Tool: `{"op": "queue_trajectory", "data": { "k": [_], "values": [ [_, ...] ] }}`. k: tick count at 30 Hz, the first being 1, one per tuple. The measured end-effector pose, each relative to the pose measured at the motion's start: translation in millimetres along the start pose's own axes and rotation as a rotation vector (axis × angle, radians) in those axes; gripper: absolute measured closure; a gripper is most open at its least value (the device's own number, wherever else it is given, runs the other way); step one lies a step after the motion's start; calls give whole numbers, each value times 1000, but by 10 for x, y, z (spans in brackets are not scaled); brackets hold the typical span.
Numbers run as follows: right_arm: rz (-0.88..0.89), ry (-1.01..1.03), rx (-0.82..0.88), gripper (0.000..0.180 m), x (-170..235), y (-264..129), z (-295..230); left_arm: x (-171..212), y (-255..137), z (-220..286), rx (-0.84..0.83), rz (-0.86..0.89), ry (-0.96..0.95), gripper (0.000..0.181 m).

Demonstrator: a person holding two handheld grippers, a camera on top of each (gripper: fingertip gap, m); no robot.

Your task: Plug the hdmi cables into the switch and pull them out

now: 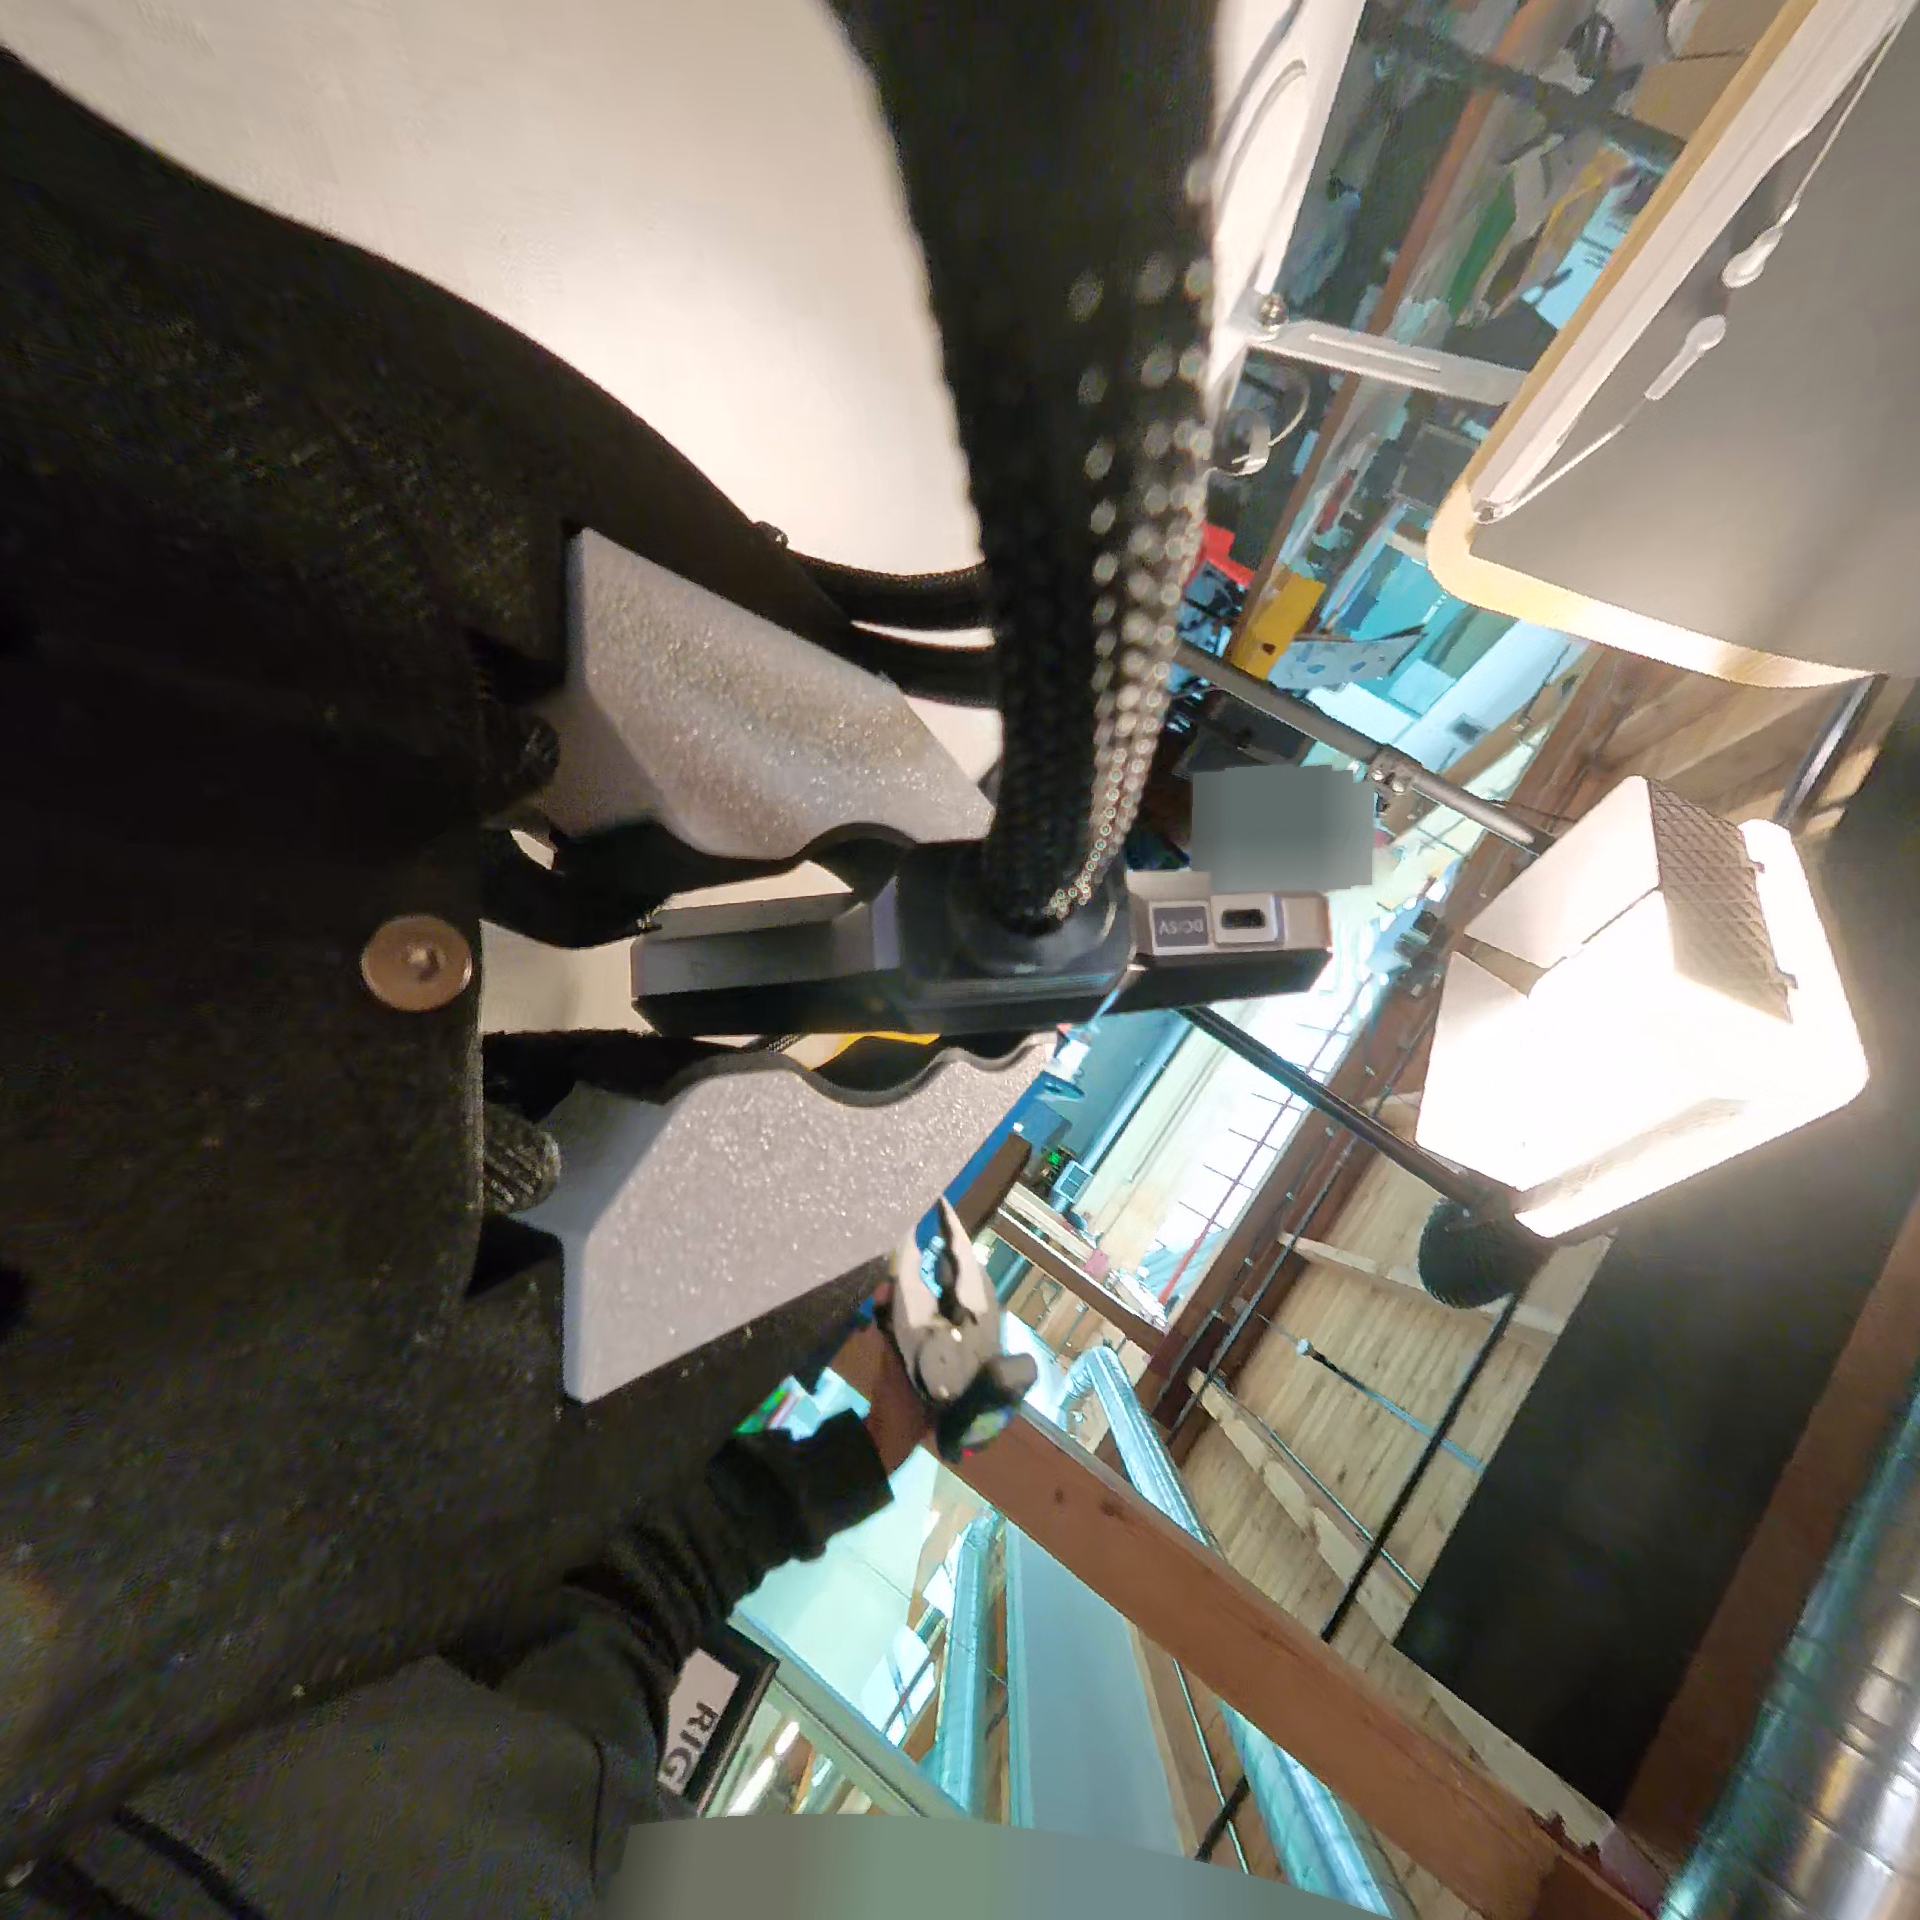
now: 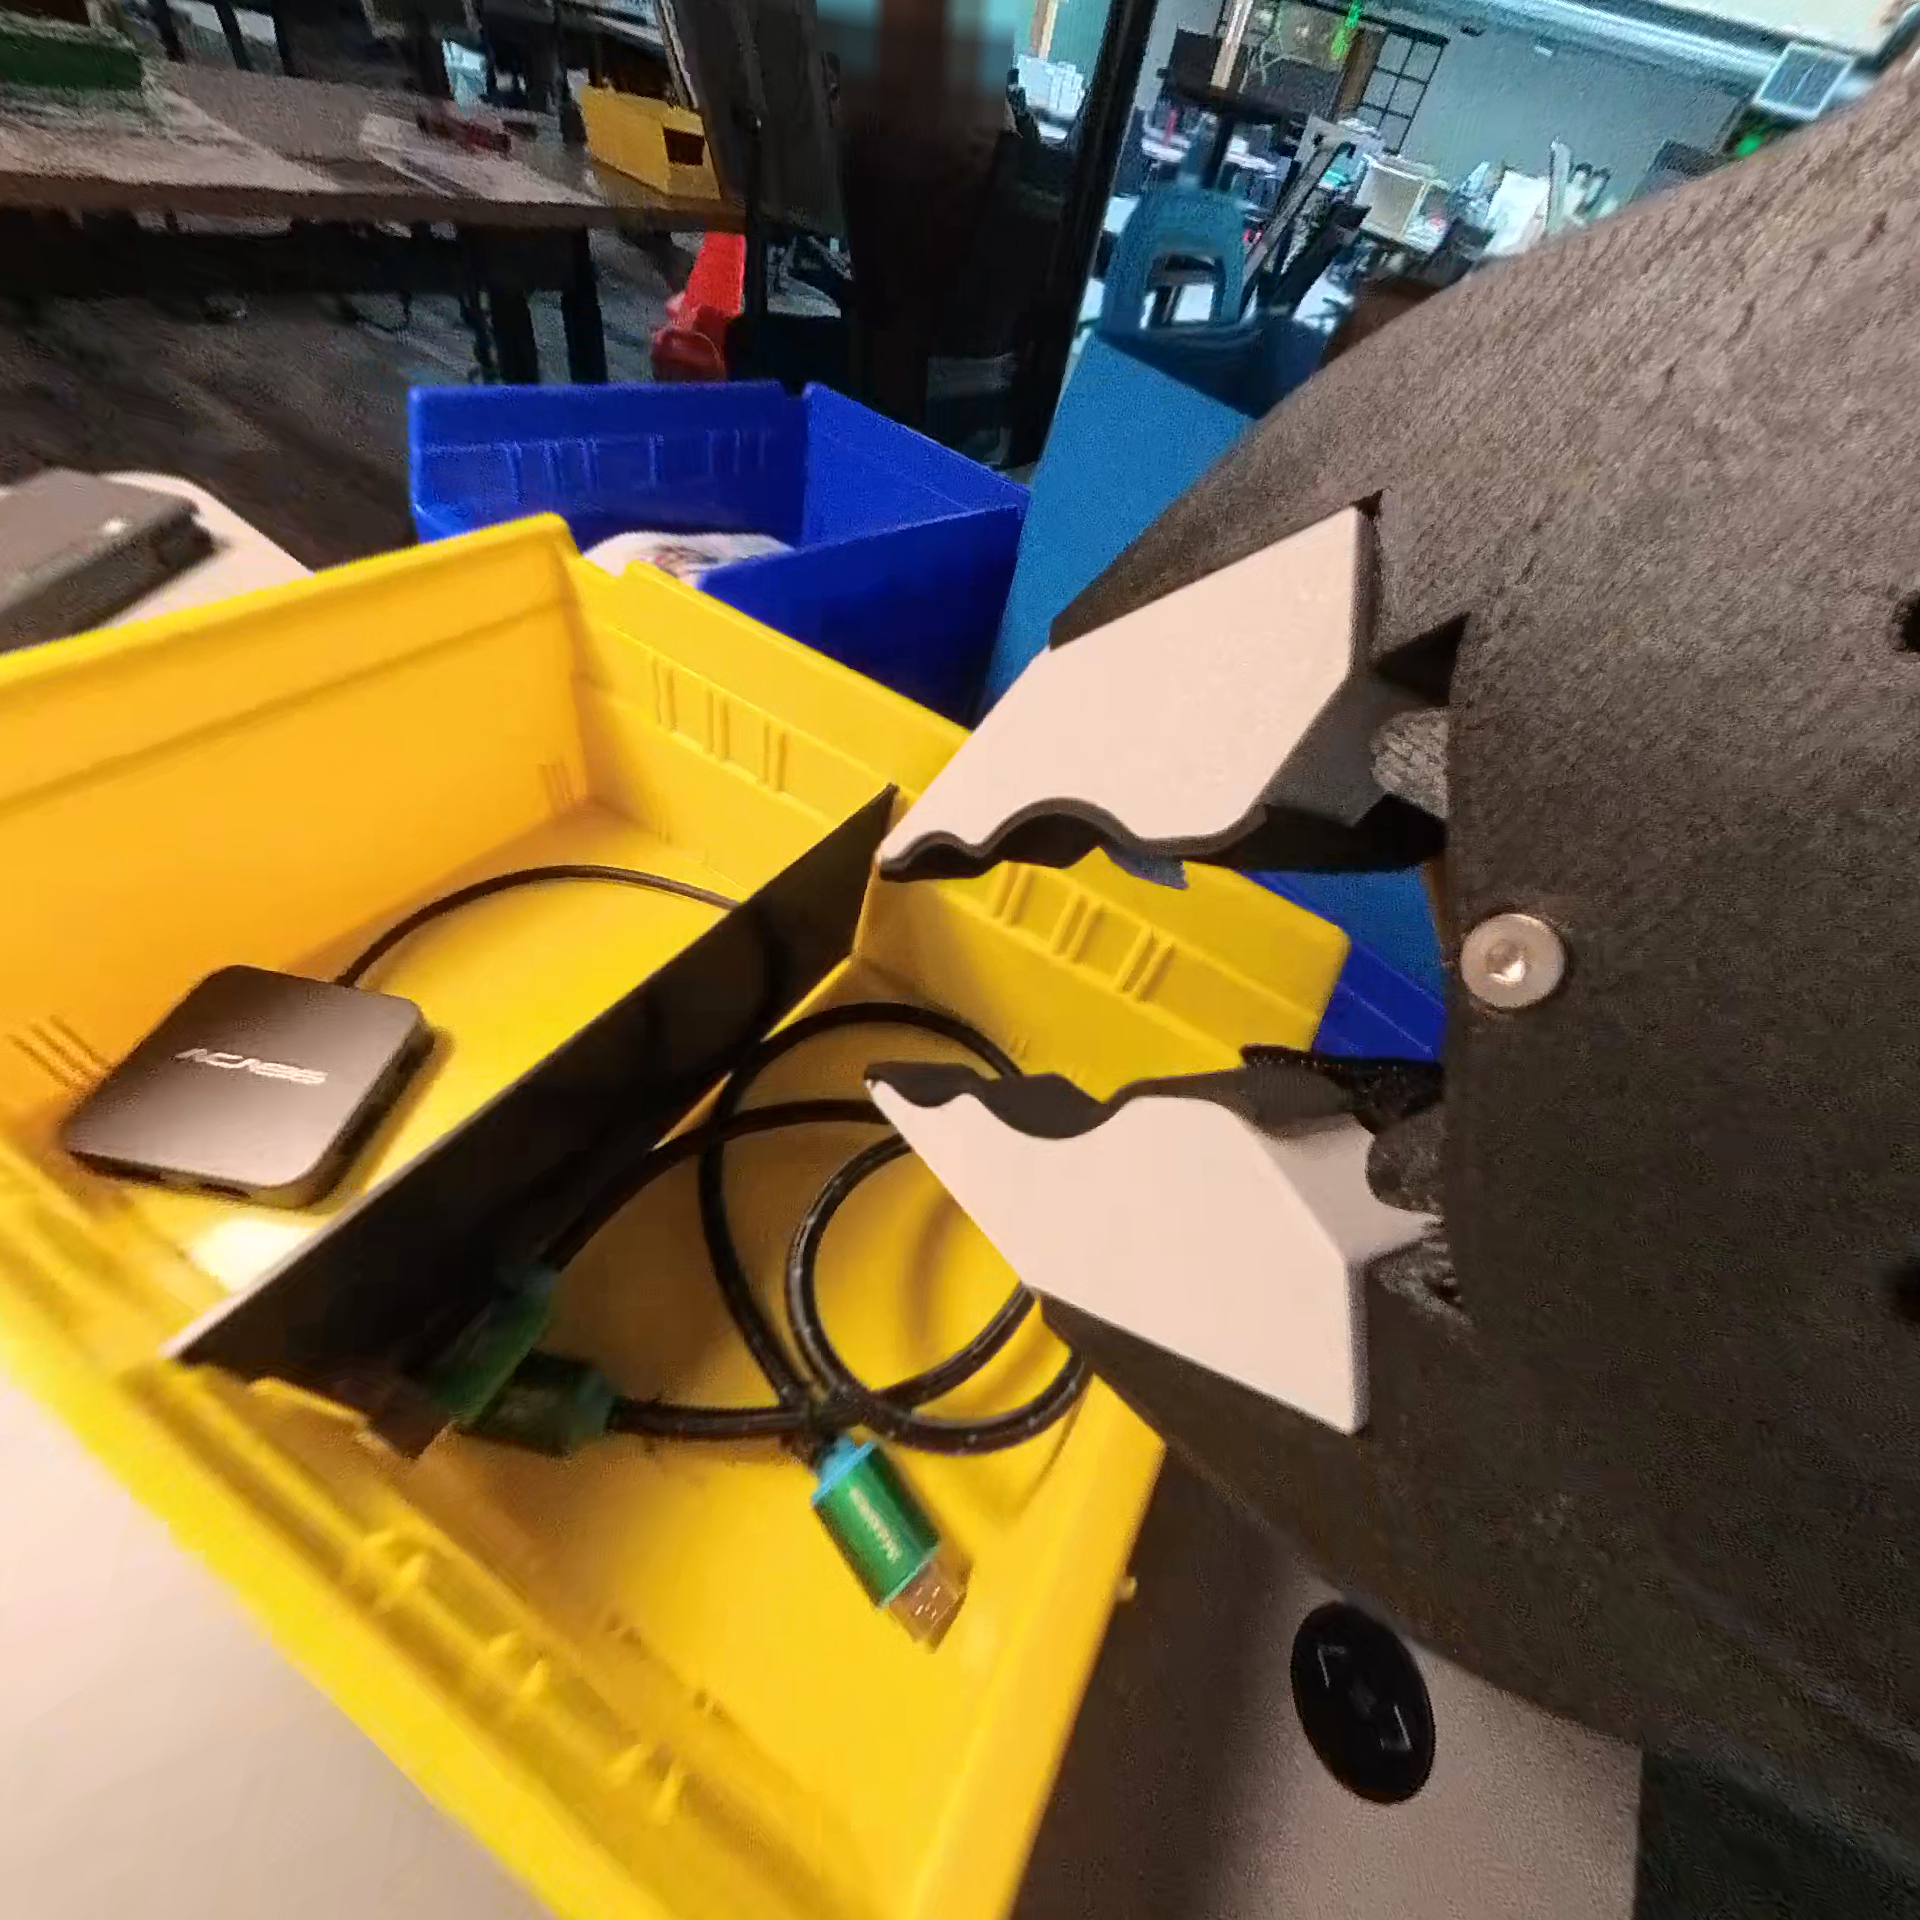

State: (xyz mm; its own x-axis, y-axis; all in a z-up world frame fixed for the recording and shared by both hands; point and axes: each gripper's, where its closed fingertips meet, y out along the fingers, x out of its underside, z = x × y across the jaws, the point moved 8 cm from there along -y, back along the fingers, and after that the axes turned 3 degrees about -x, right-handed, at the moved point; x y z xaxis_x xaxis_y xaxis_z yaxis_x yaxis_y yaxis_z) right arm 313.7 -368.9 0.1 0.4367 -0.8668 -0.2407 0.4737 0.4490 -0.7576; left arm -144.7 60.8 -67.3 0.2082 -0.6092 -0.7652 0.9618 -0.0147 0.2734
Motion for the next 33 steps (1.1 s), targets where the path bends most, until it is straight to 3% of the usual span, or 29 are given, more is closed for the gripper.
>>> {"op": "queue_trajectory", "data": {
  "k": [5, 8, 13, 19, 22, 24, 28, 33],
  "values": [
    [261, -25, -19, 144, -874, -262, -319, 167, 127, 88, -34, -65, -36, 159],
    [471, -99, -186, 145, -1549, -254, -845, 276, 200, 148, -56, -106, -54, 159],
    [624, -291, -372, 145, -2438, -27, -1806, 373, 253, 214, -48, -179, -41, 159],
    [863, -233, -602, 145, -3391, -10, -2180, 432, 284, 235, -35, -247, -40, 158],
    [812, -243, -583, 145, -3616, 194, -2302, 451, 295, 243, -16, -269, -49, 159],
    [793, -281, -518, 154, -3639, 296, -2381, 451, 293, 238, -5, -276, -68, 159],
    [928, -226, -475, 170, -3601, 280, -2390, 482, 292, 198, -10, -343, -110, 159],
    [963, -277, -400, 172, -3524, 283, -2431, 517, 313, 203, 2, -372, -114, 162]
  ]
}}
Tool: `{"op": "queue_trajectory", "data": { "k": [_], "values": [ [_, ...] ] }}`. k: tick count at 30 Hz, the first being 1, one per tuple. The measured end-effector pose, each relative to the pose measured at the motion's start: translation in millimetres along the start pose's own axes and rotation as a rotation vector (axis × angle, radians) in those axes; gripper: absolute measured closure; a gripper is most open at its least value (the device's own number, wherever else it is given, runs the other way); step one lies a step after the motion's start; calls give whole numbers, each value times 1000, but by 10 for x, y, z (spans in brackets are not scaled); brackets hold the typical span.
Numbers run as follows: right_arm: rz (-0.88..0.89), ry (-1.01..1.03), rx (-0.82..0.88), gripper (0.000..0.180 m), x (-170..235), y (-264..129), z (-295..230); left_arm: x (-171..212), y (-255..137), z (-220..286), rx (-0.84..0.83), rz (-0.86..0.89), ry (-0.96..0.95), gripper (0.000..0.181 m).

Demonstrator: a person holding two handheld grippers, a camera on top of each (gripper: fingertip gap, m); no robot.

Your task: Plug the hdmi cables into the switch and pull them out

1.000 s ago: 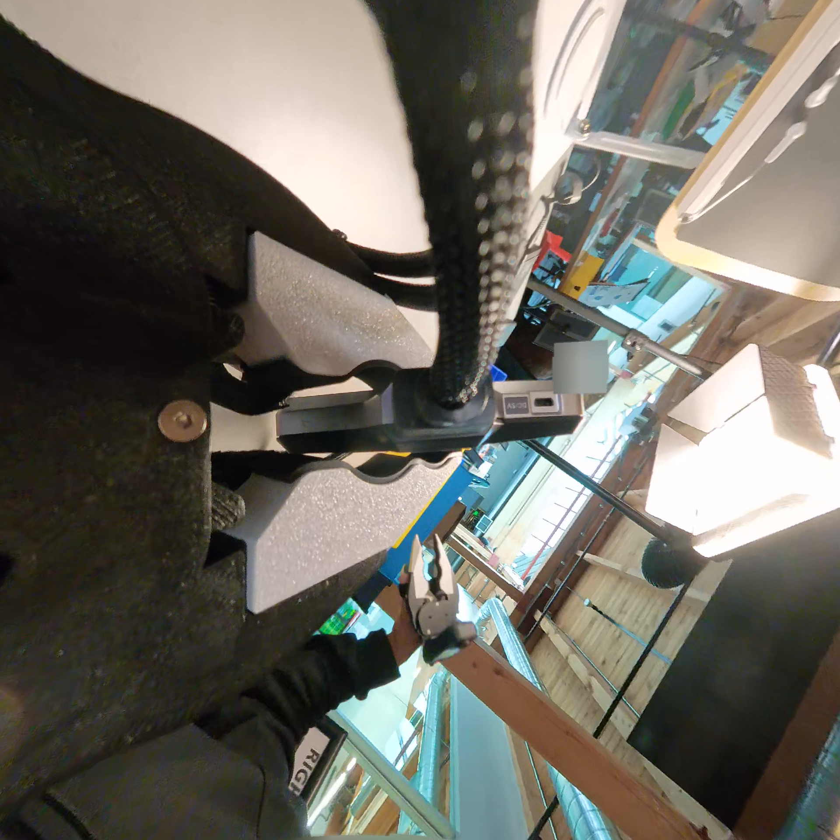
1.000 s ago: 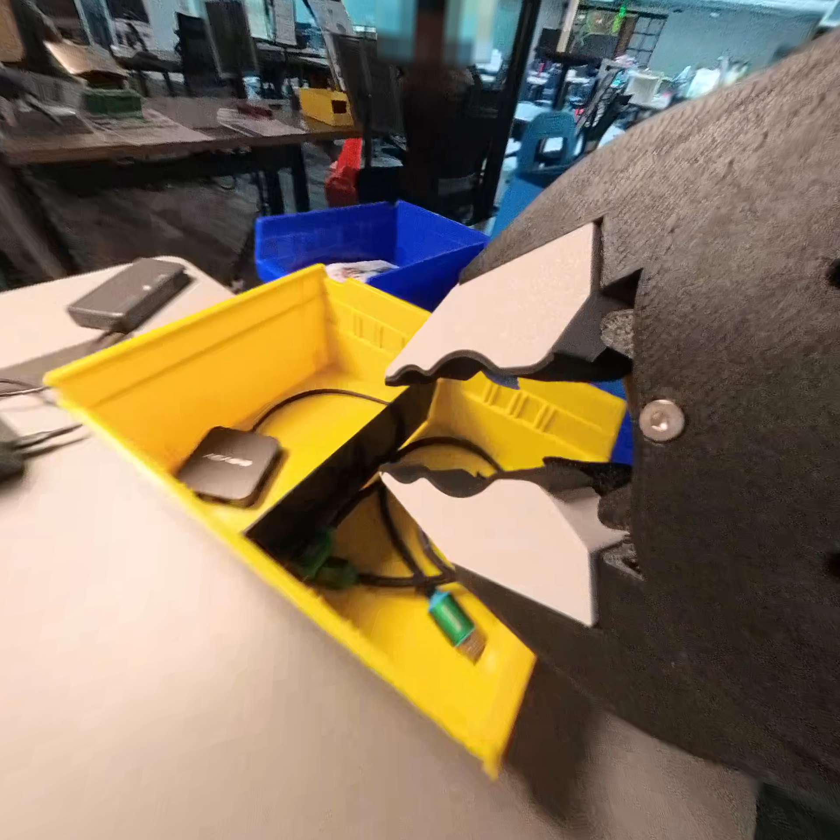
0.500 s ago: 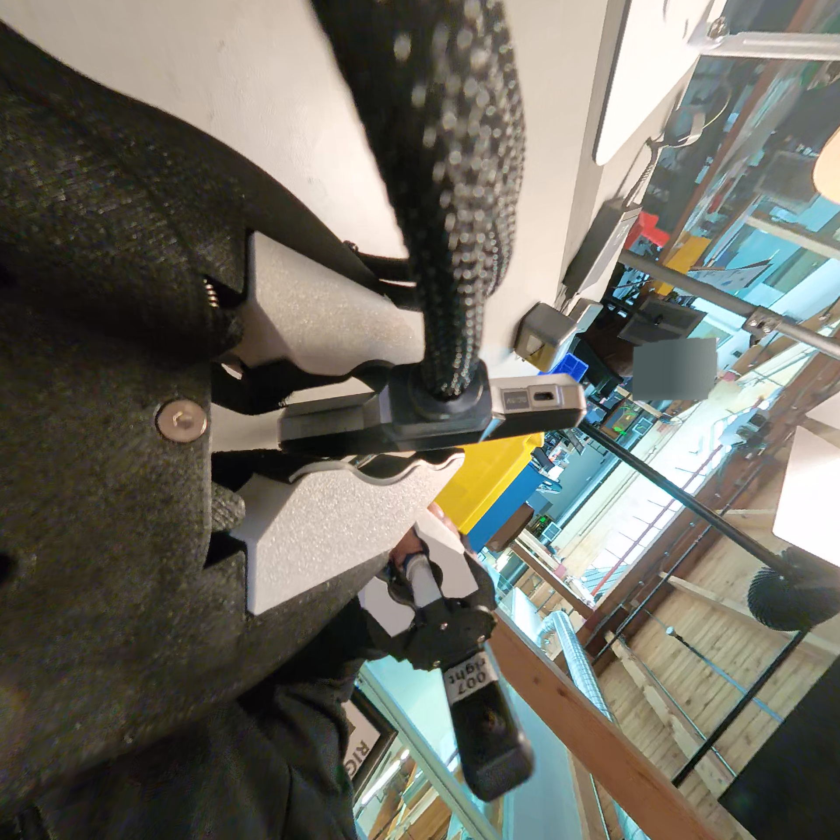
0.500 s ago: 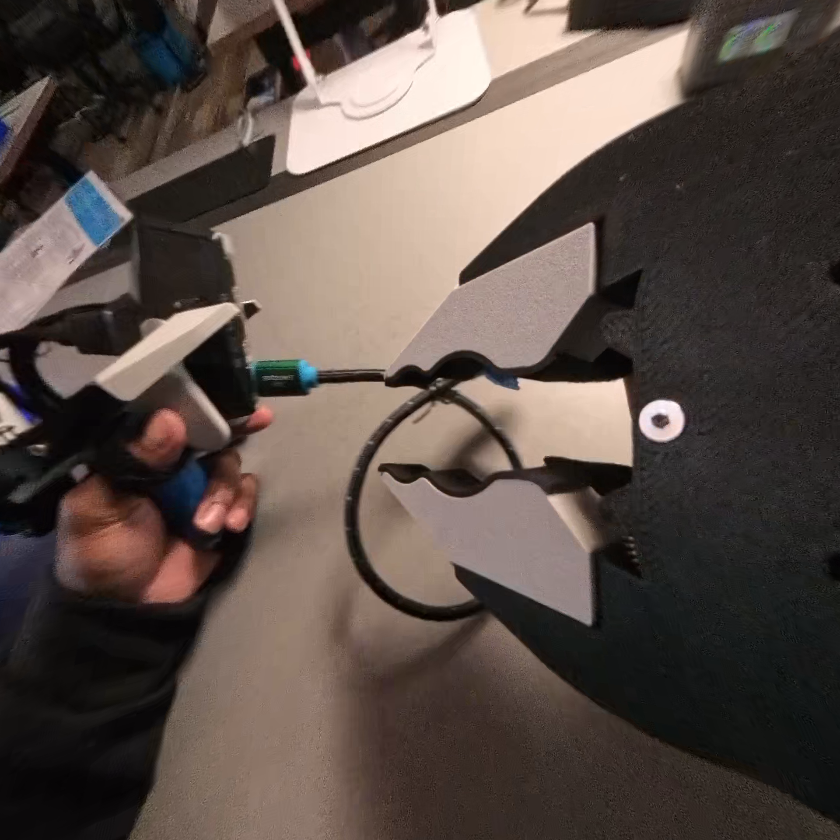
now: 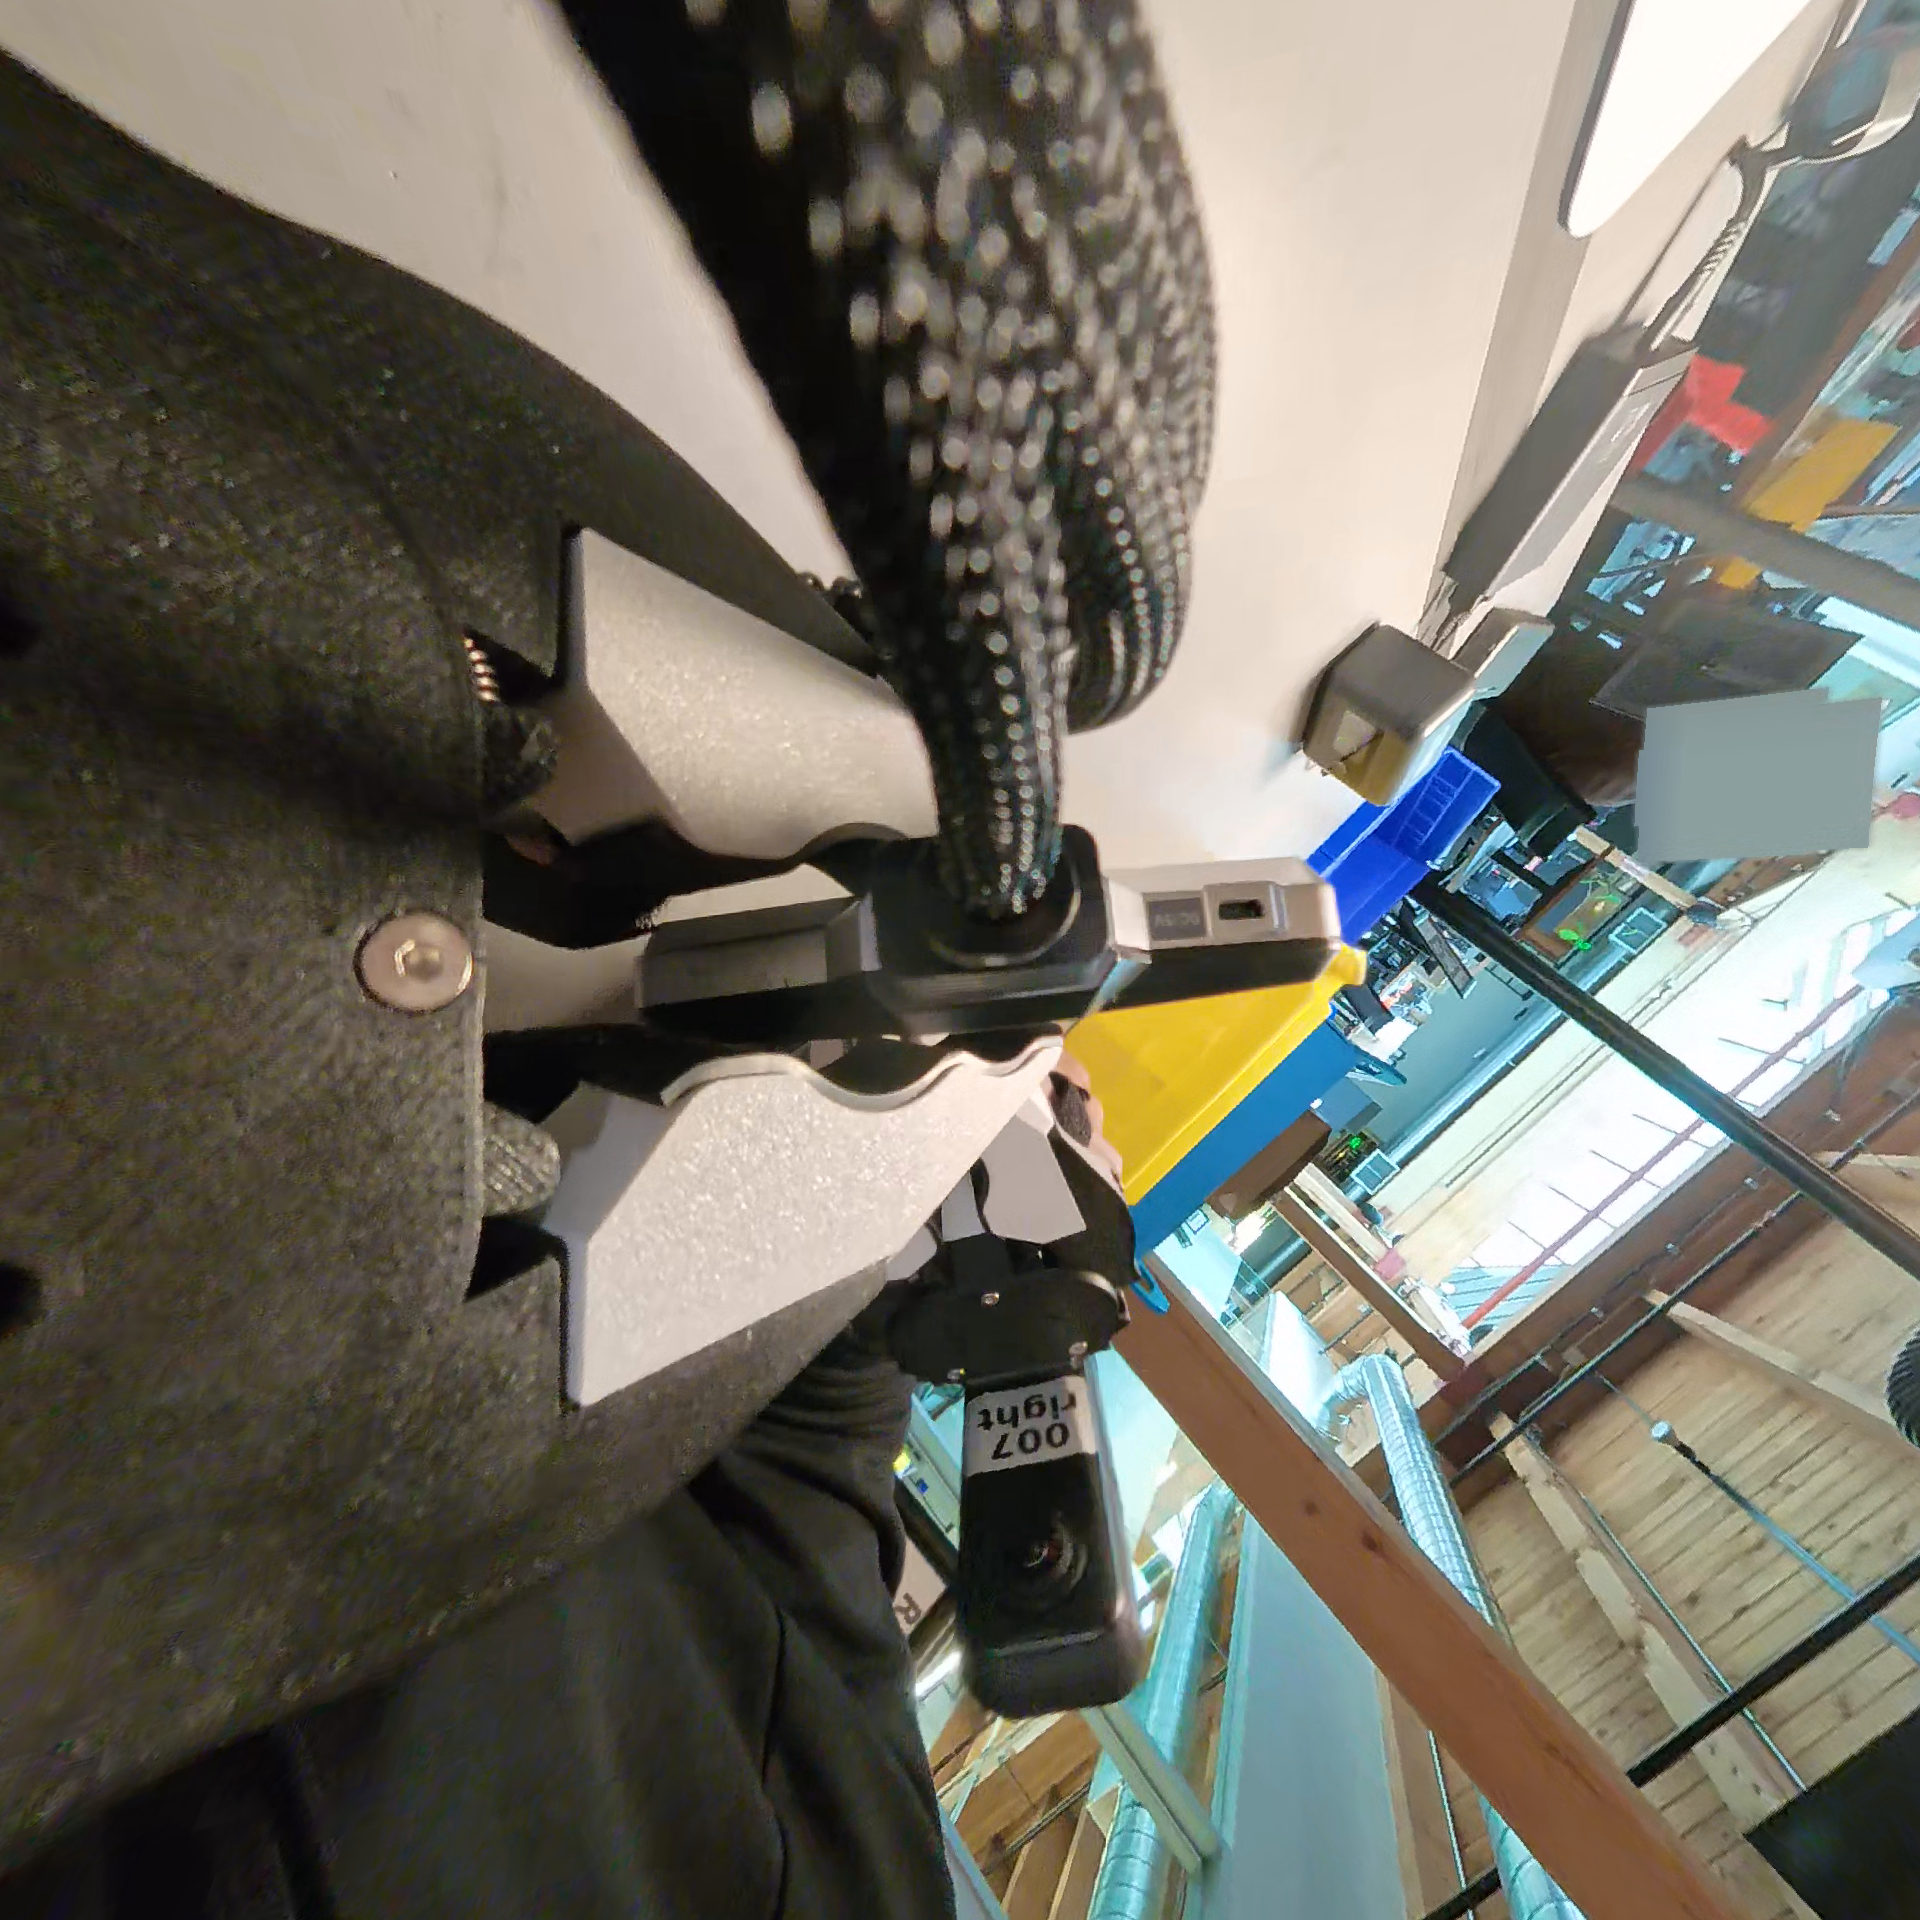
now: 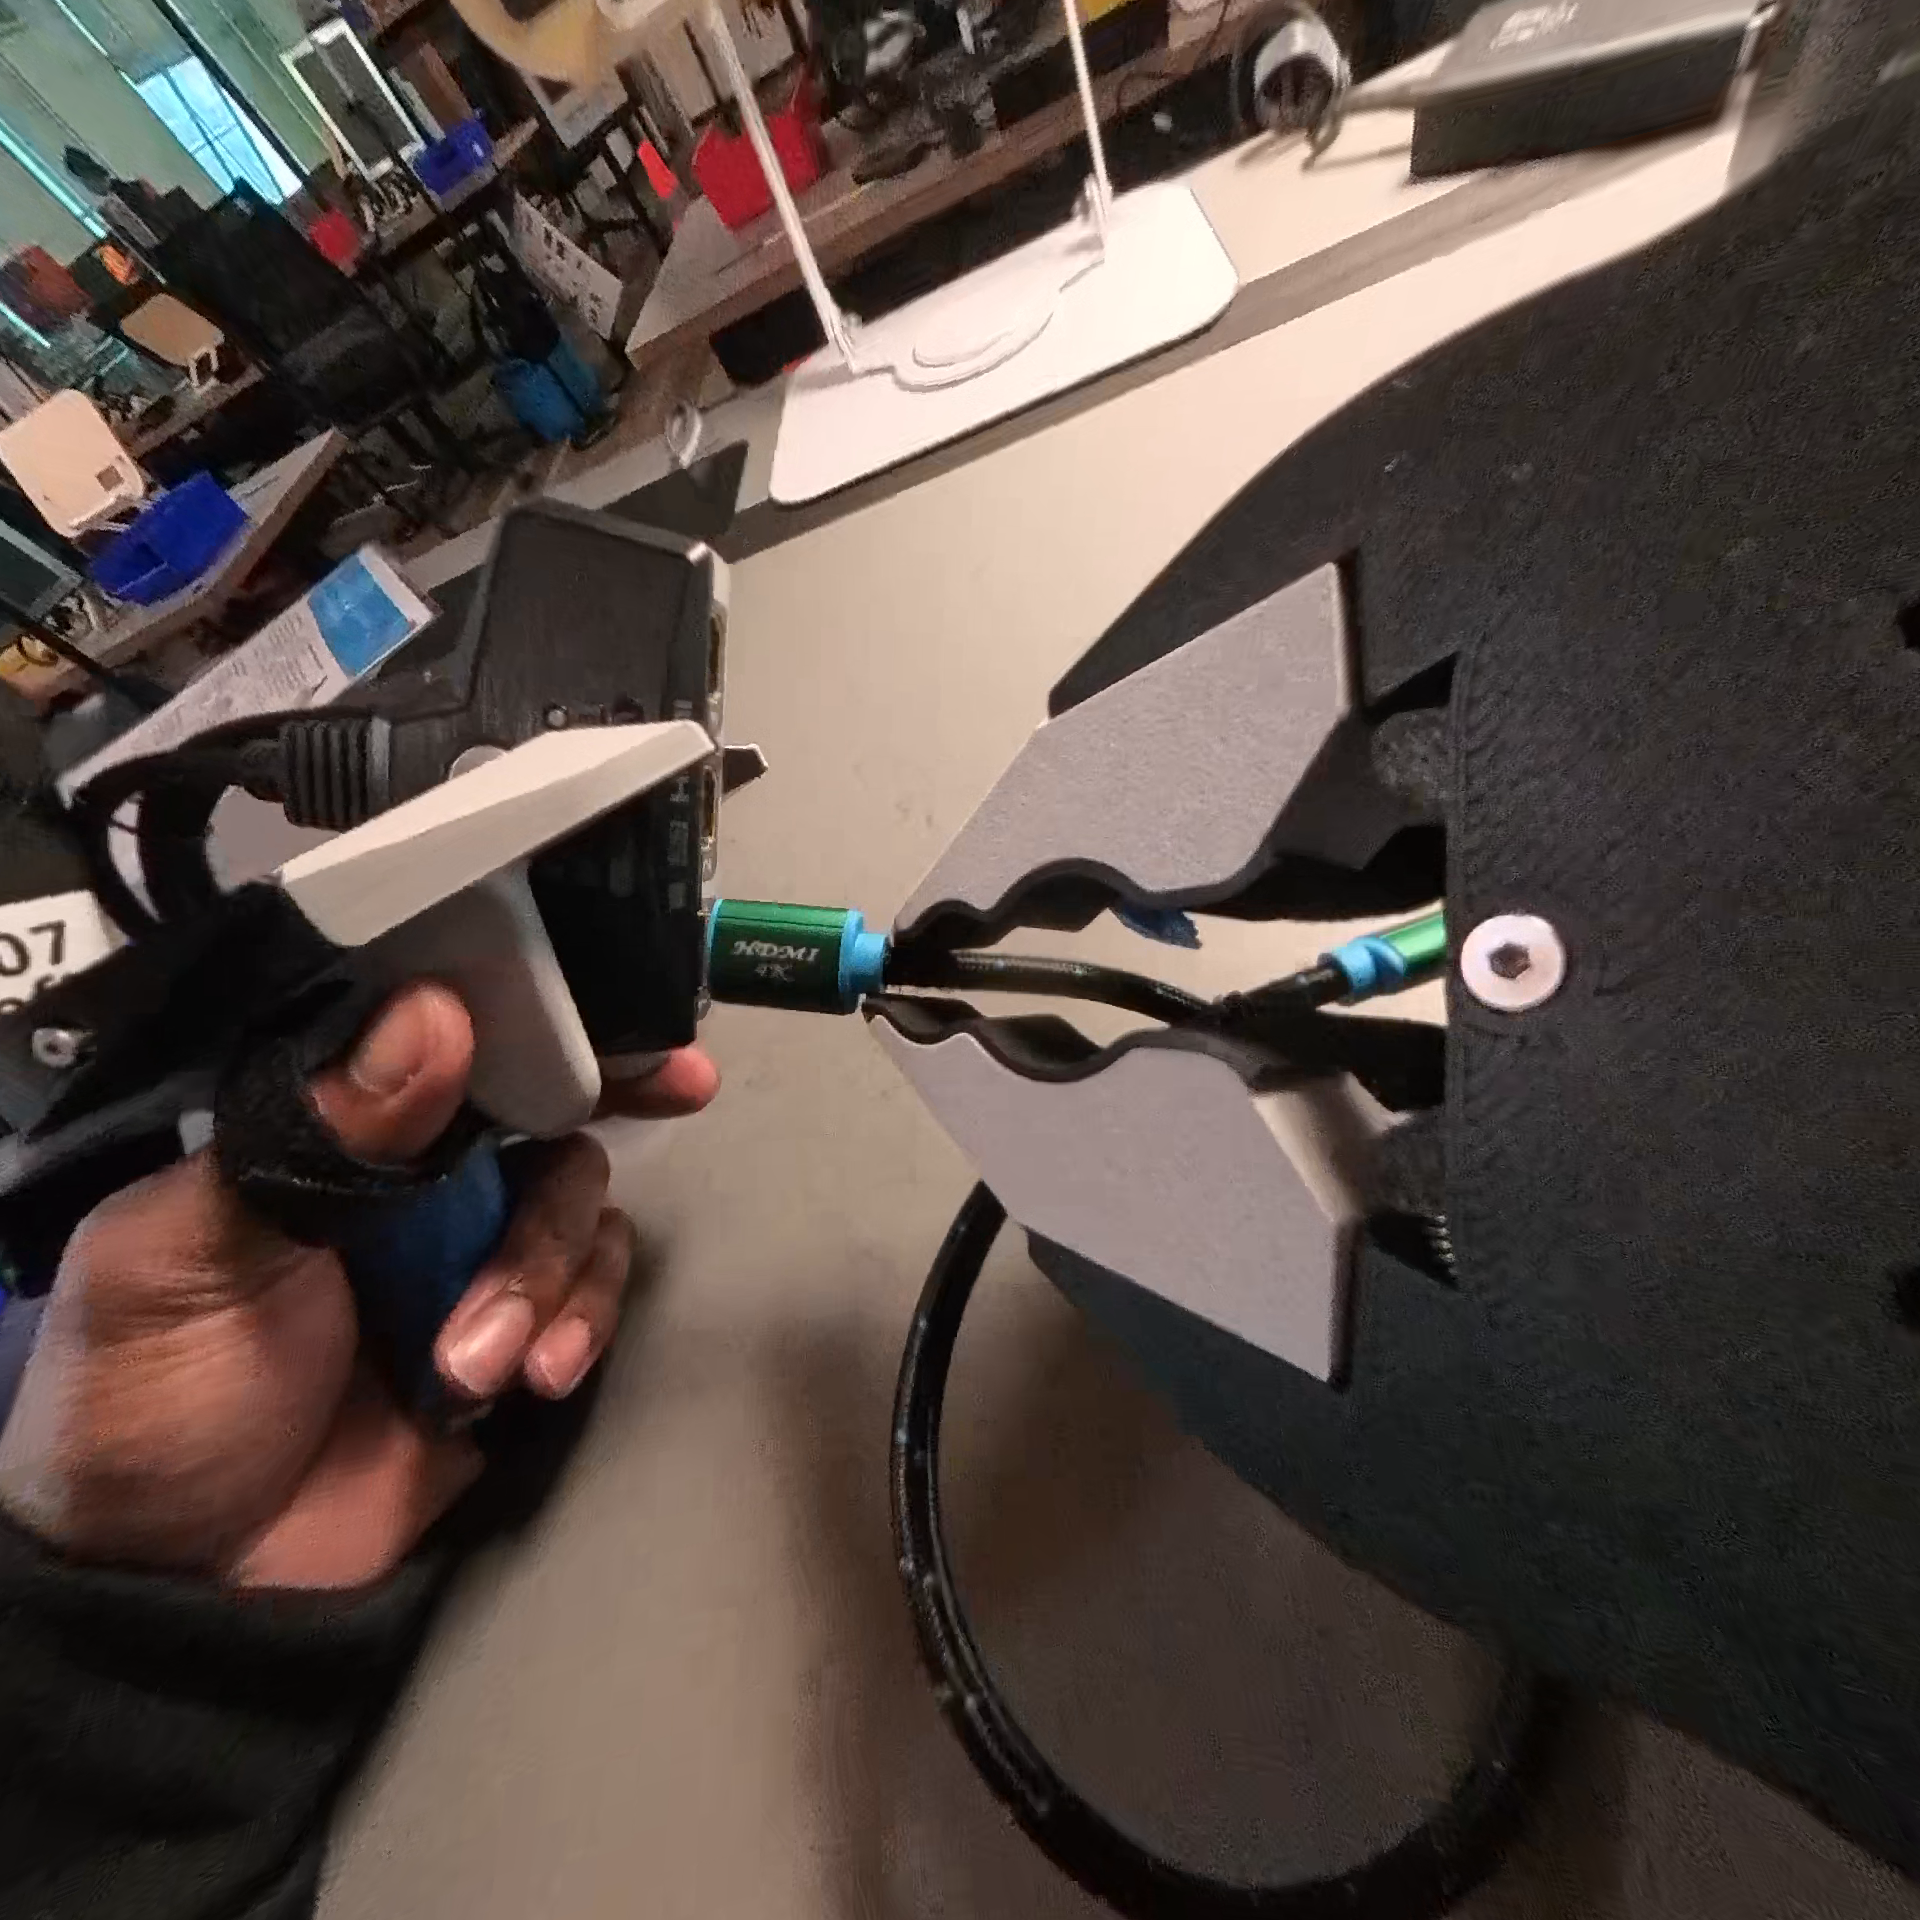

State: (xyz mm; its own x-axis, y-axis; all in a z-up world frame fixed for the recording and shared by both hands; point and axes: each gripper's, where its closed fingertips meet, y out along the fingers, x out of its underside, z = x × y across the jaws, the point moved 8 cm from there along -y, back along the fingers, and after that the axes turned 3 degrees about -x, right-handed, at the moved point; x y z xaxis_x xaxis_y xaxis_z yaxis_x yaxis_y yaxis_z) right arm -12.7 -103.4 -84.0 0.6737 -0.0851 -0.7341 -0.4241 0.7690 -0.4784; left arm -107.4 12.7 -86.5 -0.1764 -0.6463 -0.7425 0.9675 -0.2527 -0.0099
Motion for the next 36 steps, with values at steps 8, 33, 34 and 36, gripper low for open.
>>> {"op": "queue_trajectory", "data": {
  "k": [8, 33, 34, 36],
  "values": [
    [28, -26, 5, 172, 46, -30, 28, 7, 12, 8, 7, -6, 2, 159],
    [19, -119, 45, 171, 81, -156, 101, 12, 27, 24, 38, -16, -10, 158],
    [20, -106, 48, 172, 80, -165, 117, 4, 22, 25, 39, -7, -10, 159],
    [18, -95, 44, 172, 76, -141, 83, 4, 15, 13, 40, -10, -23, 159]
  ]
}}
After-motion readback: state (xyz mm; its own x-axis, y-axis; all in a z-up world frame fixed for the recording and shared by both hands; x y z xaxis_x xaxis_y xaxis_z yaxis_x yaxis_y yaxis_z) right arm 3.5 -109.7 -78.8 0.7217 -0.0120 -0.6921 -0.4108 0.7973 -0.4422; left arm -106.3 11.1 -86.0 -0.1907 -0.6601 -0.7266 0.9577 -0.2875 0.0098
